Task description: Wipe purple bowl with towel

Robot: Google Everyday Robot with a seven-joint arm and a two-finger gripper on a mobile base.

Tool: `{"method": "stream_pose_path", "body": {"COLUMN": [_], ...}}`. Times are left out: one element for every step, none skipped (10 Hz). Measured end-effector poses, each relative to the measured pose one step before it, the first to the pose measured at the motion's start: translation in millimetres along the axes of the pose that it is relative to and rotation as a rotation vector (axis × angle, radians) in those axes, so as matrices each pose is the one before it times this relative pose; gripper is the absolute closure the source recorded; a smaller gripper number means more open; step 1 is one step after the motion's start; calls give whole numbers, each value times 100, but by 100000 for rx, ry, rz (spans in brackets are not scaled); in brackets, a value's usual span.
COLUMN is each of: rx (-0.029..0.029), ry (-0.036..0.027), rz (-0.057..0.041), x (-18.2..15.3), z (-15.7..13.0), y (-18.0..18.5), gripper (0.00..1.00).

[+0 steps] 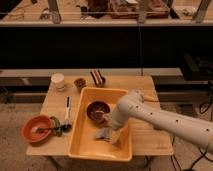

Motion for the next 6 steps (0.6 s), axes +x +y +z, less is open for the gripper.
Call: {"method": "stream_pose_path", "body": {"rx": [668, 427, 389, 113, 456, 1784], "ry": [-864, -168, 242, 0, -89, -810], "rz": [2820, 179, -549, -283, -835, -2632], "x": [296, 27, -313, -213, -150, -274], "z": [98, -157, -642, -332, -496, -408], "y": [201, 206, 183, 130, 203, 105], "gripper": [20, 20, 20, 20, 20, 20]}}
